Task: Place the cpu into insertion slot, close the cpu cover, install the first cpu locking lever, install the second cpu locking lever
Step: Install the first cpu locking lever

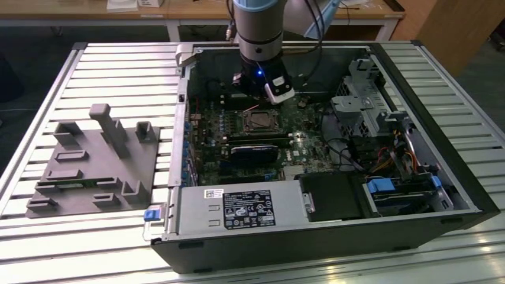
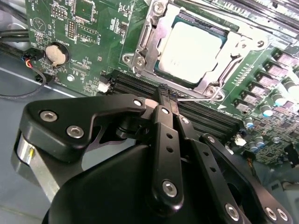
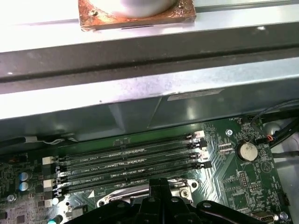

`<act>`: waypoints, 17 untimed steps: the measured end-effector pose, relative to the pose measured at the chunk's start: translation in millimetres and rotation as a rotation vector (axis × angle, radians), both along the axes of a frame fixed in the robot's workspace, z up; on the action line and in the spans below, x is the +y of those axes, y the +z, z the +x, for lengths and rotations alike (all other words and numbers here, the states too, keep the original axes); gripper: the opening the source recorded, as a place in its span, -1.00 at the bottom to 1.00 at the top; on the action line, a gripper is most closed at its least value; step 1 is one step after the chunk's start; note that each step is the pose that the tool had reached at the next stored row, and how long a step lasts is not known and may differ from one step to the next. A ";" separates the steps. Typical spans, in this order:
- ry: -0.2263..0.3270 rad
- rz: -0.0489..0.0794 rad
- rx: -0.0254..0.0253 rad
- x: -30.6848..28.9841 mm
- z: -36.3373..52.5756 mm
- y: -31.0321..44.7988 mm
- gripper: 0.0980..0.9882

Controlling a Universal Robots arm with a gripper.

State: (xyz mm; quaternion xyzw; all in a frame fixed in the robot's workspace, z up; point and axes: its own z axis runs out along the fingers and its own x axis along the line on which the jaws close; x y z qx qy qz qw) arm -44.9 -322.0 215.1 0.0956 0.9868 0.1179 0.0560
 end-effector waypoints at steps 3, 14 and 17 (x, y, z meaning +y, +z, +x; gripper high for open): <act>0.000 -0.001 -0.0110 2.5 0.0 -2.6 -0.98; 0.000 -0.023 -0.0742 8.0 -3.9 -9.0 -0.98; 0.000 -0.023 -0.0797 9.9 -5.9 -9.9 -0.98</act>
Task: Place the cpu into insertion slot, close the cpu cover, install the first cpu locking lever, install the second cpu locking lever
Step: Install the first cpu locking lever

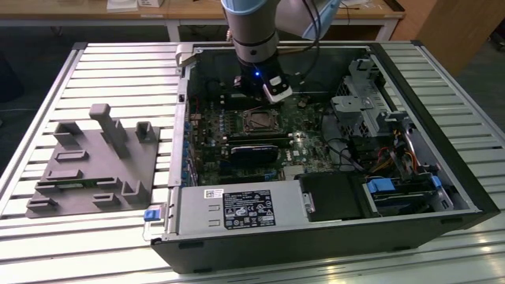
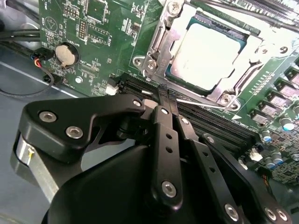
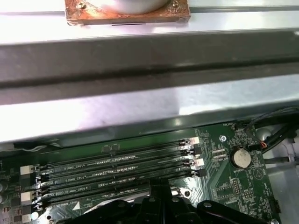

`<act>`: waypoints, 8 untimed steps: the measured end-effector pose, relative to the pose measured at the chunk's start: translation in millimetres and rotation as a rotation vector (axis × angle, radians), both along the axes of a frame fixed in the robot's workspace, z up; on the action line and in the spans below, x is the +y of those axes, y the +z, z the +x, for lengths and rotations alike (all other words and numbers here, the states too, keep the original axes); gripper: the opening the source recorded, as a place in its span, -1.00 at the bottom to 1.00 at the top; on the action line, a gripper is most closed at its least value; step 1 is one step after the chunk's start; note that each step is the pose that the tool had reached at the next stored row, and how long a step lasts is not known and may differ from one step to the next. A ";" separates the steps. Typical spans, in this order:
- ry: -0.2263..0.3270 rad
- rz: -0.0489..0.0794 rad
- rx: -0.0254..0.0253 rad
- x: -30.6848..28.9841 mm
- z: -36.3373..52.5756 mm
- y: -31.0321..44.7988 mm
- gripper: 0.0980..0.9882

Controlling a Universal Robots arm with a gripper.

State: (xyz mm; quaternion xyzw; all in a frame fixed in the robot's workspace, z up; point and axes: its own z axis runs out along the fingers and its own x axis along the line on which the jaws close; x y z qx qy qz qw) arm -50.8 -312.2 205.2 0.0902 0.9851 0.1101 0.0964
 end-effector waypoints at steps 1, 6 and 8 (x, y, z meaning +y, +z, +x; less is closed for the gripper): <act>0.000 -0.001 -0.0012 0.4 -0.7 -0.2 -0.98; -0.003 -0.012 -0.0042 1.4 -2.9 -1.7 -0.98; -0.007 -0.013 -0.0041 2.3 -3.5 -2.0 -0.98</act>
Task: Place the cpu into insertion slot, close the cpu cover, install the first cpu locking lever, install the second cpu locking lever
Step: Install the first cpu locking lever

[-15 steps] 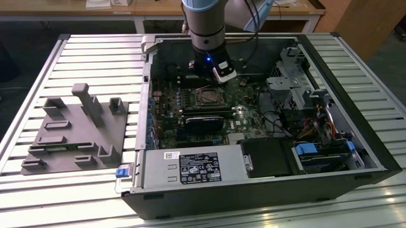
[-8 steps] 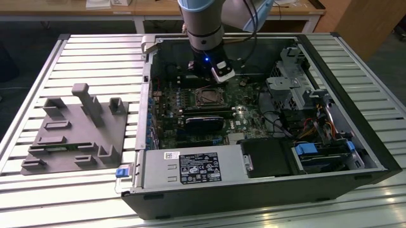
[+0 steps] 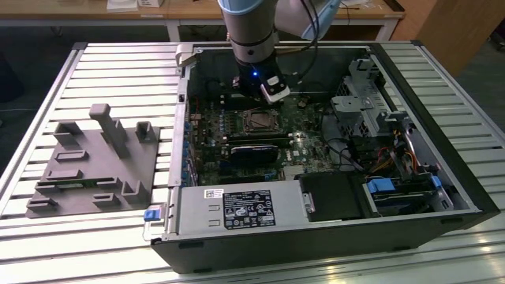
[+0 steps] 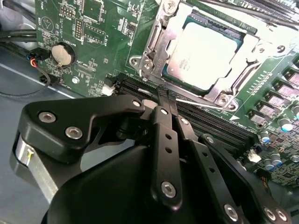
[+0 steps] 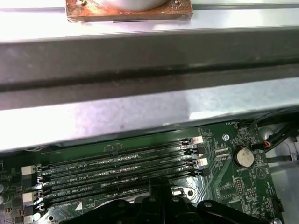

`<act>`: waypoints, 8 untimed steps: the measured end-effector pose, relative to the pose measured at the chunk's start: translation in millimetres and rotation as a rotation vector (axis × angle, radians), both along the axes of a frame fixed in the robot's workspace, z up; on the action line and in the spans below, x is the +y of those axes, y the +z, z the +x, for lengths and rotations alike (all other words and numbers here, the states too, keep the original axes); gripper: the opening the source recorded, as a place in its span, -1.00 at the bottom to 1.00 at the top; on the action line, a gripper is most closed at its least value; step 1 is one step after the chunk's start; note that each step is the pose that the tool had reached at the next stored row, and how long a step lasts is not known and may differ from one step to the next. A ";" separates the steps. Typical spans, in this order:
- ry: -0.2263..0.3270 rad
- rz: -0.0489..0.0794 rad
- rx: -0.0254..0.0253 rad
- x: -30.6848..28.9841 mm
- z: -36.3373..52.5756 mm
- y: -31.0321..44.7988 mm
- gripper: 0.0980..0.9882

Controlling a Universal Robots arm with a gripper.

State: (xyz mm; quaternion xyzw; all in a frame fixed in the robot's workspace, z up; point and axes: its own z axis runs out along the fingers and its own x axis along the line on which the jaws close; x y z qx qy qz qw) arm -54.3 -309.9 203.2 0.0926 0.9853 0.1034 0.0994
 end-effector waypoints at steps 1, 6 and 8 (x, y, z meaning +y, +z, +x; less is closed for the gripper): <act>-0.001 0.000 -0.0001 0.7 -0.3 -0.2 -0.98; -0.006 -0.002 -0.0001 4.0 -1.7 -0.8 -0.98; -0.009 -0.003 -0.0001 5.2 -1.9 -1.0 -0.98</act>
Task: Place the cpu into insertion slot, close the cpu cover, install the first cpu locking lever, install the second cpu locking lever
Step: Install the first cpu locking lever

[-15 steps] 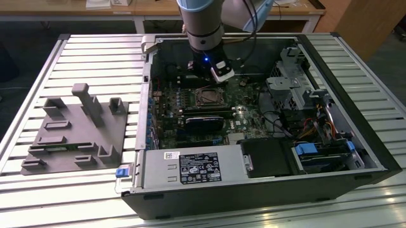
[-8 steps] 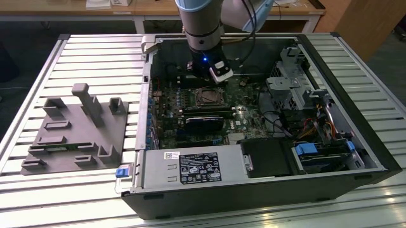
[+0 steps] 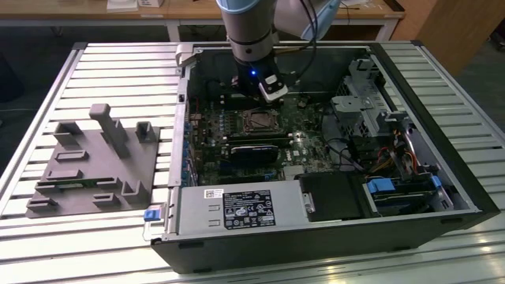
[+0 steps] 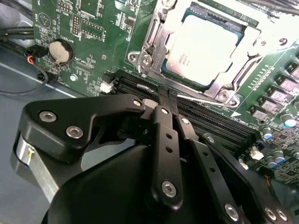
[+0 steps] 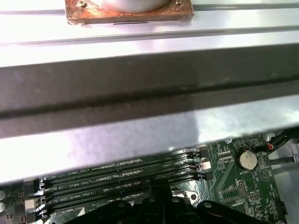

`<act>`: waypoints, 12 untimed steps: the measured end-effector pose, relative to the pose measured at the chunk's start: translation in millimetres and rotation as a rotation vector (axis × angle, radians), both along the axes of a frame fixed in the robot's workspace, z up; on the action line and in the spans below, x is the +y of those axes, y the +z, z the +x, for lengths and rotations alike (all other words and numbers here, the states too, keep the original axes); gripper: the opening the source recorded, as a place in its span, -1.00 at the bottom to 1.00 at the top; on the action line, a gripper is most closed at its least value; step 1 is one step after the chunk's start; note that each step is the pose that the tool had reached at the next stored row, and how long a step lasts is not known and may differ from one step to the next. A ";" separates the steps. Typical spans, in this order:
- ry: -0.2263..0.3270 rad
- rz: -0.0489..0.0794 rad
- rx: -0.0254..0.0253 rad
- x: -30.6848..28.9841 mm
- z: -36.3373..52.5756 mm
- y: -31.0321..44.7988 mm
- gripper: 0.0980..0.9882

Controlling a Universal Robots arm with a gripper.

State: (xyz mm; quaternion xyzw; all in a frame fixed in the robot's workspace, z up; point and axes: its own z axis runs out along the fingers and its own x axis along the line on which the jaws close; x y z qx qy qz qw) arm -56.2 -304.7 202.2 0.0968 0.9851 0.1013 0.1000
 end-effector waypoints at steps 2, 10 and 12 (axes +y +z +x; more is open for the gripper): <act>-0.004 -0.002 0.0000 0.9 -0.1 -0.2 -0.98; -0.029 -0.006 0.0000 3.7 -1.1 -1.4 -0.98; -0.034 -0.007 0.0000 4.8 -1.5 -1.7 -0.98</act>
